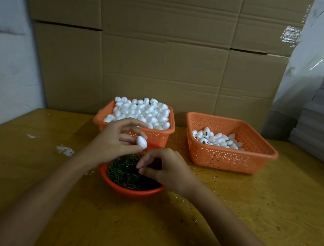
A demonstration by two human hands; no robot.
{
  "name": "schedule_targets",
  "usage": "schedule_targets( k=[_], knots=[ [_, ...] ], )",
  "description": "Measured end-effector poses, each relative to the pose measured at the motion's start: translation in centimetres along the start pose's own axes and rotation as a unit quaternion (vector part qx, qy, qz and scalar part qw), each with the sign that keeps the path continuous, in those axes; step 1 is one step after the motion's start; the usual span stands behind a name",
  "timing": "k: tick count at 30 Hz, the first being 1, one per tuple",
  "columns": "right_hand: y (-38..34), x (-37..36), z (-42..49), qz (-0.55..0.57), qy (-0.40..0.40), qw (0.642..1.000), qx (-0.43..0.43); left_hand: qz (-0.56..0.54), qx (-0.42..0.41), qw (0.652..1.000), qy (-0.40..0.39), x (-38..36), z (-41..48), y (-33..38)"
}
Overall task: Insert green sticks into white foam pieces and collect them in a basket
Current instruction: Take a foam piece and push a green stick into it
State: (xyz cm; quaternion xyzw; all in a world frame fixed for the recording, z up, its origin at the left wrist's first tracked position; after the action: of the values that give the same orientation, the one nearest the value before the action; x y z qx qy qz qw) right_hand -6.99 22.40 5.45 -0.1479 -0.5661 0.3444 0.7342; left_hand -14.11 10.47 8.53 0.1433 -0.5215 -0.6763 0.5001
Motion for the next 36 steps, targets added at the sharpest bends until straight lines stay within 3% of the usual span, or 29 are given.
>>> schedule_targets(
  k=[12,36],
  knots=[
    [-0.8,-1.1,-0.5,-0.122,-0.059,0.991,-0.012,-0.063,0.008,0.998,0.009,0.5,-0.2,-0.5],
    [-0.5,-1.1,-0.6,-0.142,-0.040,0.989,-0.027,-0.076,-0.021,0.997,-0.018,0.1,-0.1,-0.1]
  ],
)
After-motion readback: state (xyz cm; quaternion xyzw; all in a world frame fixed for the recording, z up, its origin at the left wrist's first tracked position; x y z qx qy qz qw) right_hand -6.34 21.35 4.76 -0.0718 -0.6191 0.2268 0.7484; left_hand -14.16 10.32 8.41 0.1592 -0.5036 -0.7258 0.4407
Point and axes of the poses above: each hand's wrist, its own z-axis towards the middle knuckle, its own x-axis out of the back of the hand, y = z × x, the point moved 10 cm from there along z, towards the middle knuckle, and after that the axes turned 1 degree about y, right-handed, at the moved point
